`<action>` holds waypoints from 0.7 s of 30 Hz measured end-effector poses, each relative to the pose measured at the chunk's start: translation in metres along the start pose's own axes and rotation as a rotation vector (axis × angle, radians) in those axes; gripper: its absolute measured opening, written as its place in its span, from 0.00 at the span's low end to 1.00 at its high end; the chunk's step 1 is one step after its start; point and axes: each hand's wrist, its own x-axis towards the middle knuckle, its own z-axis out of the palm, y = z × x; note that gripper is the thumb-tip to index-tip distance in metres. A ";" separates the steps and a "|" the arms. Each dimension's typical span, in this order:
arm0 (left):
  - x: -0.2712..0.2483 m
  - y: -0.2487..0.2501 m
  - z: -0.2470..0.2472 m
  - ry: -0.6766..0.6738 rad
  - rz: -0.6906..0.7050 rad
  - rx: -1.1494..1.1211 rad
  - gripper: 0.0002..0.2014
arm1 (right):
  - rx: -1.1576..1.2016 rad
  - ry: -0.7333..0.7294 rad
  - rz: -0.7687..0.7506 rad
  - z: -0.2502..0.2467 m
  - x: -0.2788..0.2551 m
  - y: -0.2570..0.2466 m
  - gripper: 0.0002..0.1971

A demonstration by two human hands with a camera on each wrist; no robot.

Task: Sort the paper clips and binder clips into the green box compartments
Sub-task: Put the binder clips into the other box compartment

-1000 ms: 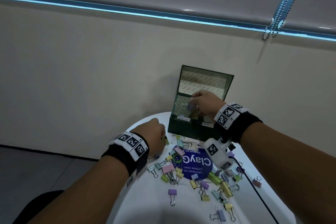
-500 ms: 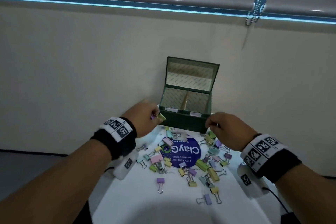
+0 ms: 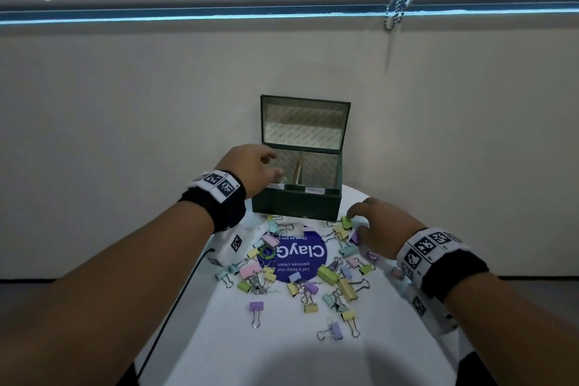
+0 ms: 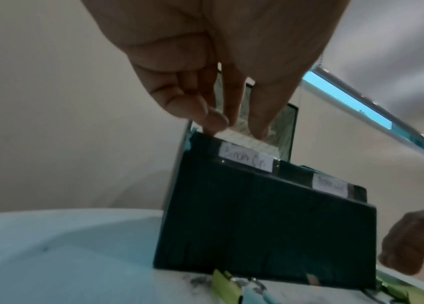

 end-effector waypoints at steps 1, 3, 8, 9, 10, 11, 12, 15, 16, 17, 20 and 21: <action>-0.005 0.001 -0.001 0.059 0.040 0.021 0.11 | -0.008 -0.024 -0.003 0.000 0.001 -0.001 0.24; -0.016 0.000 0.001 0.030 0.101 0.070 0.04 | 0.003 -0.060 -0.001 0.003 0.004 -0.002 0.29; -0.036 -0.012 0.017 -0.459 0.249 0.330 0.14 | 0.016 -0.036 0.023 0.007 0.008 -0.001 0.22; -0.037 -0.015 0.020 -0.491 0.267 0.353 0.18 | 0.016 -0.027 0.025 0.007 0.008 -0.001 0.20; -0.038 -0.016 0.023 -0.504 0.280 0.357 0.20 | 0.013 -0.025 0.024 0.007 0.008 -0.001 0.18; -0.039 -0.016 0.024 -0.517 0.282 0.363 0.20 | 0.011 -0.024 0.021 0.007 0.008 -0.001 0.16; -0.040 -0.016 0.026 -0.532 0.283 0.375 0.20 | 0.010 -0.021 0.012 0.008 0.008 -0.001 0.16; -0.043 -0.015 0.028 -0.553 0.266 0.416 0.19 | 0.017 -0.017 -0.023 0.008 0.006 -0.001 0.17; -0.043 -0.015 0.027 -0.553 0.261 0.412 0.18 | 0.017 -0.020 -0.033 0.008 0.005 -0.001 0.17; -0.043 -0.016 0.026 -0.557 0.254 0.404 0.17 | 0.014 -0.025 -0.035 0.009 0.005 -0.001 0.17; -0.041 -0.019 0.022 -0.562 0.212 0.370 0.13 | -0.013 -0.021 -0.048 0.008 0.004 -0.002 0.16; -0.041 -0.019 0.020 -0.555 0.192 0.350 0.11 | -0.018 -0.019 -0.048 0.007 0.004 -0.002 0.15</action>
